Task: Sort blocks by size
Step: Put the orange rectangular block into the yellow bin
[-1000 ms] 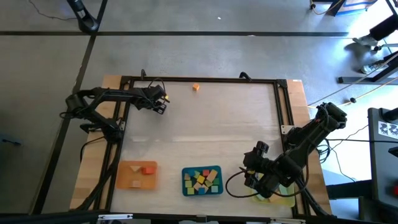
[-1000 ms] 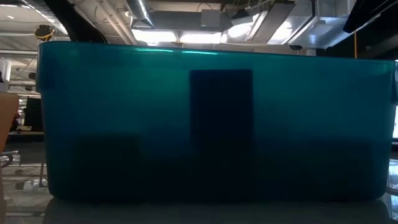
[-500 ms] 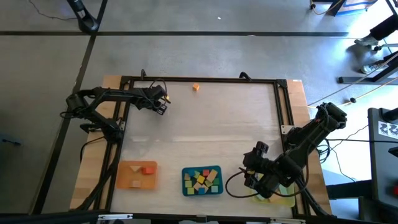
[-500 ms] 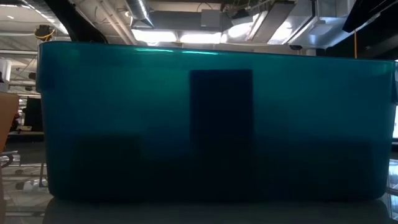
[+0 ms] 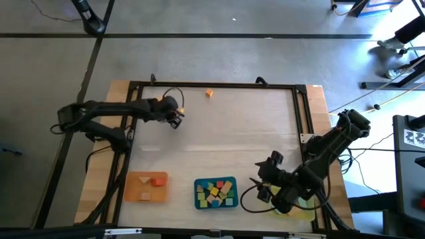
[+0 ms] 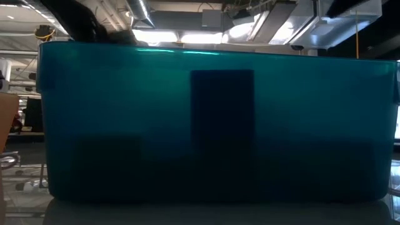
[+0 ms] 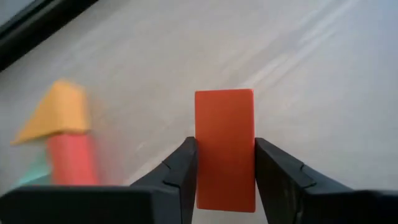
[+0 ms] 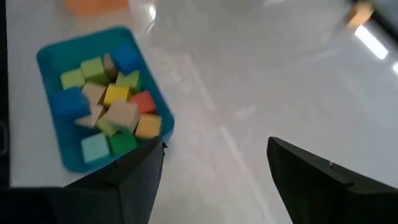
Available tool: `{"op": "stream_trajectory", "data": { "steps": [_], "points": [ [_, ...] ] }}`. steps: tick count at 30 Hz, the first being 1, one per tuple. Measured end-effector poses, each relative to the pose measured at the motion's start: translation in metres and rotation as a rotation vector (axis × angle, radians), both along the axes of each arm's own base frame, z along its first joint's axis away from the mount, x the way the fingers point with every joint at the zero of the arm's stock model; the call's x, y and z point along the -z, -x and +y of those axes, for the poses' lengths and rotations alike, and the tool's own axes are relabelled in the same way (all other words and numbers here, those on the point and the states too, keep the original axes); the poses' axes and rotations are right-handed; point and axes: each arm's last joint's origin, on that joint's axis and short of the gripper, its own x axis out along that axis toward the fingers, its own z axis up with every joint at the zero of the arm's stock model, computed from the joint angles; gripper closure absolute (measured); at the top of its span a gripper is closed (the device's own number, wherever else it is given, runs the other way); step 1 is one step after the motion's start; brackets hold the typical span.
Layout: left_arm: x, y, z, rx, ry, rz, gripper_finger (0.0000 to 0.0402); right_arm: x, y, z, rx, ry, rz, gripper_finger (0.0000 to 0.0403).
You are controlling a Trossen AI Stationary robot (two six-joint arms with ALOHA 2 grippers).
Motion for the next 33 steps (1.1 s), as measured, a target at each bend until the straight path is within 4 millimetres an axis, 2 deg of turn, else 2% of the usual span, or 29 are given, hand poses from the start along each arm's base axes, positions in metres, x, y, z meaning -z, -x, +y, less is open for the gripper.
{"op": "stream_trajectory", "data": {
  "steps": [6,13,19,24,33],
  "points": [
    [-0.036,-0.006,-0.040,0.235,-0.066,-0.187,0.0279,-0.005,-0.008,-0.001,-0.002,0.119,-0.113,0.0120],
    [-0.064,-0.011,-0.083,0.478,-0.134,-0.400,0.0278,0.013,-0.034,-0.024,-0.005,0.167,-0.113,0.0120],
    [-0.073,-0.019,-0.113,0.652,-0.166,-0.502,0.0277,0.037,-0.061,-0.051,-0.026,0.145,-0.159,0.0120],
    [-0.079,-0.022,-0.133,0.757,-0.190,-0.573,0.0277,0.051,-0.079,-0.075,-0.044,0.122,-0.277,0.0120],
    [-0.083,-0.035,-0.159,0.879,-0.245,-0.701,0.0277,0.054,-0.099,-0.092,-0.181,0.068,-0.584,0.0120]
  ]
}}
